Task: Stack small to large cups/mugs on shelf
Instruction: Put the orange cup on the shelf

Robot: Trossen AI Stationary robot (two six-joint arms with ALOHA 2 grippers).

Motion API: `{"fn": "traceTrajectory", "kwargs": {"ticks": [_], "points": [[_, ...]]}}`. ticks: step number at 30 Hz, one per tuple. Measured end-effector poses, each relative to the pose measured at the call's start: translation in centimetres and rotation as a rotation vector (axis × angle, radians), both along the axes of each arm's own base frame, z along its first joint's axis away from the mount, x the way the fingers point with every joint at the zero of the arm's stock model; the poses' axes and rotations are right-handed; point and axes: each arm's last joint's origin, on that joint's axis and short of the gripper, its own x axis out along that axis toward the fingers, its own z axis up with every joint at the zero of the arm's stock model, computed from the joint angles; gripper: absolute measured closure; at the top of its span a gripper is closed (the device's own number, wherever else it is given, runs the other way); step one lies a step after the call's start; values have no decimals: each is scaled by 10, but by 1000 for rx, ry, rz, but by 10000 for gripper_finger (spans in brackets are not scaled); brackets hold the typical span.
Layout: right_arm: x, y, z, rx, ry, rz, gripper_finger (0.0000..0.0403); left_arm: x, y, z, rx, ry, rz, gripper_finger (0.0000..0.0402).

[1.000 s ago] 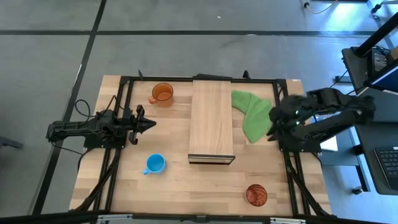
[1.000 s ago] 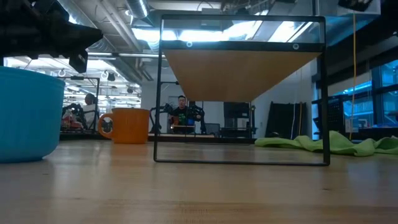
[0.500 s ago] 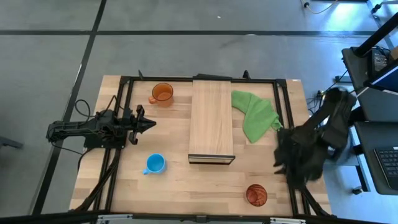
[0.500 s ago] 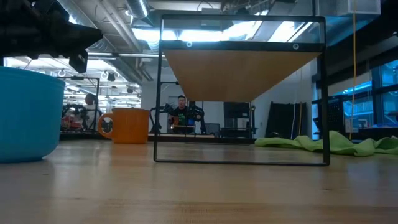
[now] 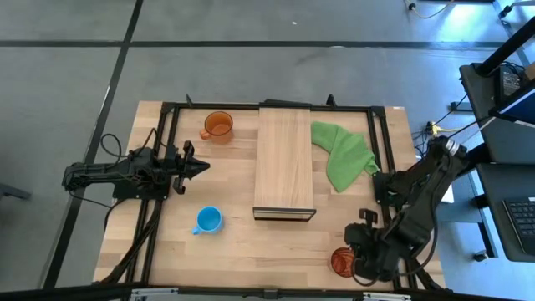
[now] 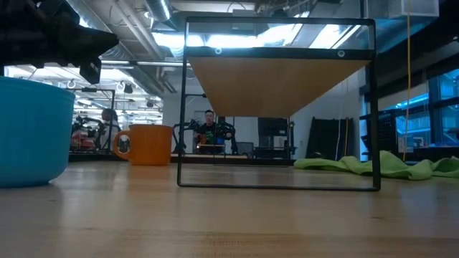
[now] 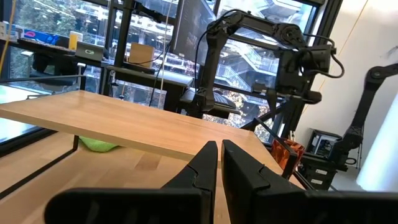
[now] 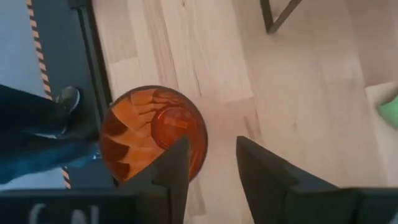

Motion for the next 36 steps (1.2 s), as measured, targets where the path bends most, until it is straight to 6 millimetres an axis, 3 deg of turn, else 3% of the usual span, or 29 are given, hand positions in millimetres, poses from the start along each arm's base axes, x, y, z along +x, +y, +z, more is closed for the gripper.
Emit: {"fn": "traceTrajectory", "kwargs": {"ticks": [10,36], "points": [[9,13,-23,-26,70,-63,211,0,0,0,0,0,0,386],[10,11,-60,-28,174,-114,208,0,0,0,0,0,0,386]]}}
